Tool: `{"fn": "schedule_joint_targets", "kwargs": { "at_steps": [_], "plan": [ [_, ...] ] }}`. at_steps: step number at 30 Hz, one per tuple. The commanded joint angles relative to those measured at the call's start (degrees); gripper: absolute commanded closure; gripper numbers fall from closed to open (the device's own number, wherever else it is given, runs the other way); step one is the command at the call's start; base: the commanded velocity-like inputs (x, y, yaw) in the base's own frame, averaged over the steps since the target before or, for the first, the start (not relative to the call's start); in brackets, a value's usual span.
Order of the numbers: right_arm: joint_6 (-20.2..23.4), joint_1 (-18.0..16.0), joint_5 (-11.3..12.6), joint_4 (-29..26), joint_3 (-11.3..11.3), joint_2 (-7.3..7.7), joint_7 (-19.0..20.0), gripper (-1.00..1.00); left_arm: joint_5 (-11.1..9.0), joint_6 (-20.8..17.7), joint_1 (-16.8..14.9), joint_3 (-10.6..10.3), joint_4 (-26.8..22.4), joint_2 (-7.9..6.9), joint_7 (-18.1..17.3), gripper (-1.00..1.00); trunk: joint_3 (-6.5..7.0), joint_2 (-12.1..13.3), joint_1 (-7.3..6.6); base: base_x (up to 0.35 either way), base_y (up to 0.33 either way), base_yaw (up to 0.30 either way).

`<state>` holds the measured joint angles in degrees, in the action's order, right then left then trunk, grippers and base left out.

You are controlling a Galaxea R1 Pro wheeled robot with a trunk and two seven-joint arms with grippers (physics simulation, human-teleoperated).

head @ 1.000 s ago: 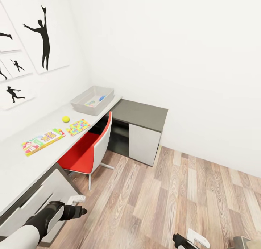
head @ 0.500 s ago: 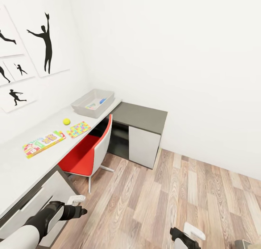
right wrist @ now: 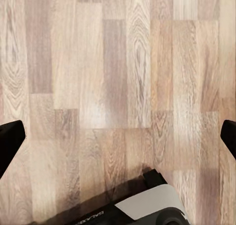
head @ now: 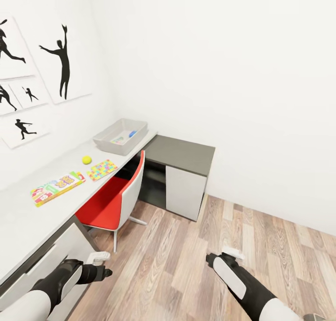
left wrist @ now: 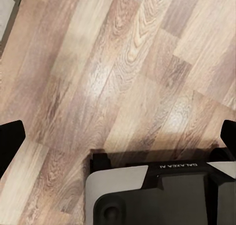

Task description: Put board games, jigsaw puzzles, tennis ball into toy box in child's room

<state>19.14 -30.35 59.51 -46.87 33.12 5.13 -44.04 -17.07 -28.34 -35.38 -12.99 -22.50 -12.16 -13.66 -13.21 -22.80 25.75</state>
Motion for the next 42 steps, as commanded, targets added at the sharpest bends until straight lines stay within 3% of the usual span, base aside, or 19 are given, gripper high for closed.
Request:
{"fn": "schedule_joint_targets", "kwargs": {
  "at_steps": [1, 12, 16, 23, 33, 42],
  "plan": [
    [1.2, -0.6, 0.2, 0.0, 0.3, 0.03, -0.4, -1.00, -0.4, -0.3, 0.0, -0.3, -0.1, -0.06, 0.0, -1.00, -0.02, -0.1, 0.04, 0.000, 0.000, 0.000],
    [14.3, -2.8, 0.0, 0.3, 0.8, -0.99, -0.2, -1.00, -0.4, -0.3, 0.0, -0.3, -0.1, 0.09, 0.0, -1.00, 1.03, -0.1, 0.04, 0.000, 0.000, 0.000],
    [18.8, -2.9, -1.2, 0.3, 0.9, -1.18, -0.2, -1.00, -0.4, -0.4, 0.0, -0.3, -0.1, 0.44, 0.0, -1.00, 1.41, -0.1, 0.04, 0.000, 0.000, 0.000],
    [20.9, -2.9, -4.4, -0.3, 0.9, -1.40, -1.0, -1.00, -0.4, -0.8, 0.0, -0.3, -0.1, 0.74, -0.1, -1.00, 2.04, -0.1, 0.04, 0.000, 0.000, 0.000],
    [21.4, -2.7, -10.1, -0.4, 0.9, -3.48, -1.1, -1.00, -0.4, -1.3, 0.0, -0.6, -0.1, 0.99, -0.1, -1.00, 2.24, -0.1, 0.04, 0.000, 0.000, 0.000],
    [22.4, -2.8, -10.5, -0.4, 0.8, -3.77, -1.0, -1.00, -0.4, -1.3, 0.0, -0.5, -0.1, 1.06, 0.0, -1.00, 2.25, -0.1, 0.04, 0.000, 0.000, 0.000]
  ]
}}
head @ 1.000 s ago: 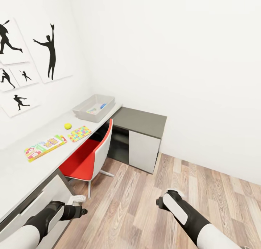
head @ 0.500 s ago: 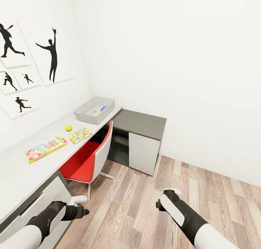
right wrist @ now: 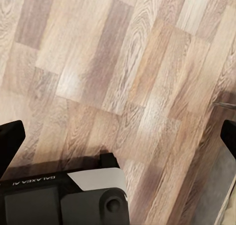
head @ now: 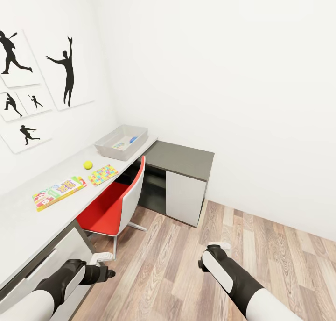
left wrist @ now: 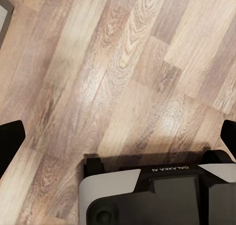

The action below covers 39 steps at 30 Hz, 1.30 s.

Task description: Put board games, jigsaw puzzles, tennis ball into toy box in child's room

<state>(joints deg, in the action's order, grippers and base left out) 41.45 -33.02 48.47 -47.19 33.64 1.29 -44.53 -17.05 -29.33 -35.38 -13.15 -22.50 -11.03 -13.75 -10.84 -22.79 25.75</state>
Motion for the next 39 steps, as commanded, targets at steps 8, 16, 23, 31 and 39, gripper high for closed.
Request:
{"fn": "schedule_joint_targets", "kwargs": {
  "at_steps": [8, 16, 23, 31, 39],
  "plan": [
    [0.0, -0.1, 0.5, -0.1, 0.3, -0.03, -0.4, -1.00, -0.4, -0.3, 0.0, -0.3, -0.1, -0.01, 0.0, -1.00, -0.11, -0.1, 0.04, 0.001, 0.000, 0.030],
    [0.1, -0.1, 0.3, 0.1, 0.4, -2.50, -0.5, -1.00, -0.4, -0.3, 0.0, -0.3, -0.1, 0.04, 0.0, -1.00, 0.09, -0.1, 0.04, 0.054, -0.043, 0.227],
    [0.1, -0.1, 0.3, 0.2, 0.4, -3.17, -0.5, -1.00, -0.4, -0.3, 0.0, -0.3, -0.1, 0.05, 0.0, -1.00, 0.30, -0.1, 0.04, 0.015, -0.015, 0.267],
    [0.1, -0.1, 0.2, 0.2, 0.5, -3.30, -0.4, -1.00, -0.4, -0.3, 0.0, -0.3, -0.1, 0.05, 0.0, -1.00, 0.46, -0.1, 0.04, 0.083, 0.067, 0.255],
    [0.2, -0.1, 0.3, 0.2, 0.5, -3.27, -0.4, -1.00, -0.4, -0.3, 0.0, -0.3, -0.1, 0.05, -0.1, -1.00, 0.48, -0.1, 0.04, 0.080, 0.064, 0.053]
  ]
}}
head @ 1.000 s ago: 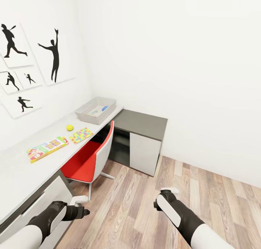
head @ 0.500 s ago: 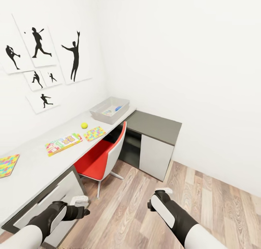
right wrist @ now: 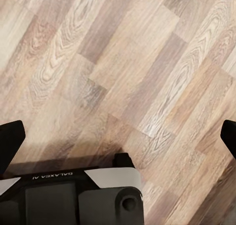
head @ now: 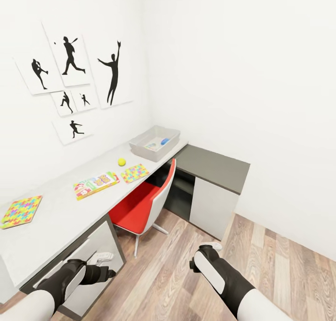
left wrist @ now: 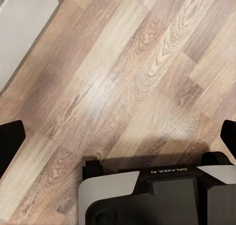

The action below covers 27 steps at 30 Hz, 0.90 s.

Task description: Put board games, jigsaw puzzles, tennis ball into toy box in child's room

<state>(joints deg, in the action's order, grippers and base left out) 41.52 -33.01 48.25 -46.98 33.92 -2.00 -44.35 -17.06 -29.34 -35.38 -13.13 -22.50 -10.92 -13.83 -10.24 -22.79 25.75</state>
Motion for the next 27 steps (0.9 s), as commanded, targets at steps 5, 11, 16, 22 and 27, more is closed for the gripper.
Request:
{"fn": "schedule_joint_targets", "kwargs": {
  "at_steps": [5, 11, 16, 22, 27],
  "plan": [
    [0.0, -0.1, 0.5, -0.1, 0.2, -0.01, -0.6, -1.00, -0.4, -0.3, 0.0, -0.3, -0.1, -0.06, 0.0, -1.00, -0.12, -0.1, 0.04, 0.006, 0.005, 0.003],
    [0.0, 0.0, 0.5, -0.2, 0.2, -0.02, -0.5, -1.00, -0.4, -0.3, 0.0, -0.3, -0.1, -0.06, 0.0, -1.00, -0.12, -0.1, 0.04, 0.004, 0.027, 0.001],
    [-0.1, 0.0, 0.5, -0.2, 0.2, -0.02, -0.5, -1.00, -0.4, -0.3, 0.0, -0.3, -0.1, -0.06, 0.0, -1.00, -0.12, -0.1, 0.04, 0.049, 0.121, 0.033],
    [-0.1, 0.0, 0.5, -0.2, 0.2, -0.02, -0.6, -1.00, -0.4, -0.3, 0.0, -0.3, -0.1, -0.06, 0.0, -1.00, -0.05, -0.1, 0.04, 0.032, 0.045, 0.195],
    [-0.1, 0.0, 0.5, -0.2, 0.2, -0.02, -0.6, -1.00, -0.4, -0.3, 0.0, -0.3, -0.1, -0.06, 0.0, -1.00, 0.06, -0.1, 0.04, 0.006, 0.009, 0.263]
  ]
}}
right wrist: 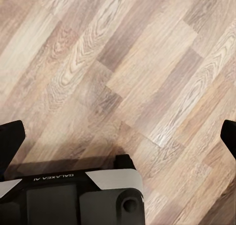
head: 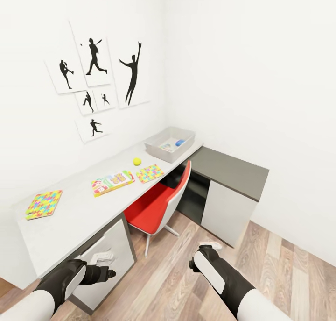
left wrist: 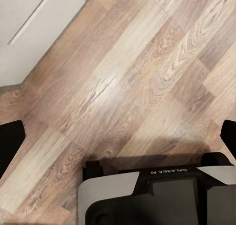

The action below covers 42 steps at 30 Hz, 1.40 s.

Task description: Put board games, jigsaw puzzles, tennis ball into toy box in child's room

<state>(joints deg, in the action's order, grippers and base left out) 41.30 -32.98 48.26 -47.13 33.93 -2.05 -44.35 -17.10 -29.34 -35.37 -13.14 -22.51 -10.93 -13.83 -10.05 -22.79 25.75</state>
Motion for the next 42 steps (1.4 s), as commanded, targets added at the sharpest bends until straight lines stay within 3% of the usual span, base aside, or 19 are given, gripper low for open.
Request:
{"fn": "schedule_joint_targets", "kwargs": {
  "at_steps": [1, 42],
  "plan": [
    [0.1, -0.1, 0.5, -0.1, 0.2, 0.03, -0.6, -1.00, -0.4, -0.3, 0.0, -0.3, -0.1, -0.06, 0.0, -1.00, -0.10, -0.1, 0.04, 0.002, 0.004, 0.272],
    [0.1, -0.1, 0.5, -0.1, 0.2, 0.03, -0.5, -1.00, -0.4, -0.4, 0.0, -0.2, -0.1, -0.03, 0.0, -1.00, 1.00, -0.1, 0.04, 0.000, 0.000, 0.278]
  ]
}}
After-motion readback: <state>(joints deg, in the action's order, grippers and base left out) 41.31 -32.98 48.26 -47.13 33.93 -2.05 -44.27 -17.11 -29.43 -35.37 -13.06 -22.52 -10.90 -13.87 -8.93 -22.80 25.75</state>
